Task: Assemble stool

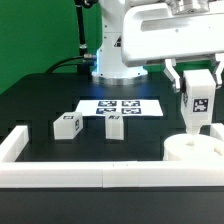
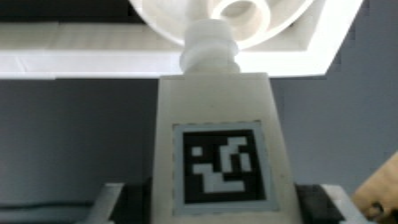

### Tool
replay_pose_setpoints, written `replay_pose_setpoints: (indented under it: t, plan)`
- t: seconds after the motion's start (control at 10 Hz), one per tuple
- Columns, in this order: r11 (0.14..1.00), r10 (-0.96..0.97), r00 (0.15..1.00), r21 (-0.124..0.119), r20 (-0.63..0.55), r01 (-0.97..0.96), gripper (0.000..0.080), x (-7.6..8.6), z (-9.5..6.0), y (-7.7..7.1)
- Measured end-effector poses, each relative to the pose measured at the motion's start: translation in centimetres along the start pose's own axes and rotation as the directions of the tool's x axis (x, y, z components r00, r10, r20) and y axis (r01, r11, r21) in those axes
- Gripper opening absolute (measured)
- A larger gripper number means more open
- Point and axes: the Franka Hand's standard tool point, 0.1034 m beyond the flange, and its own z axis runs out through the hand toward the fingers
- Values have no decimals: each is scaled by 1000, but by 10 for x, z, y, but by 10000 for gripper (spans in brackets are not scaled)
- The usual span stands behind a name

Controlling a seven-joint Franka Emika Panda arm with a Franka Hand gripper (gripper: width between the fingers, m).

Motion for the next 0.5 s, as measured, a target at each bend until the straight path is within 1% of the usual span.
replay_pose_setpoints:
  t: [0.1, 0.2, 0.3, 0.4, 0.5]
  plan:
    - [1000, -2, 998, -7, -66, 2, 337, 1, 1, 2]
    - [1000, -5, 996, -6, -84, 4, 337, -7, 4, -1]
    - [1000, -12, 998, 5, -56, 12, 337, -23, 6, -10]
    - [1000, -15, 999, 14, -43, 15, 337, -32, 9, -17]
    - [1000, -8, 999, 17, -40, 9, 337, -39, 14, -23]
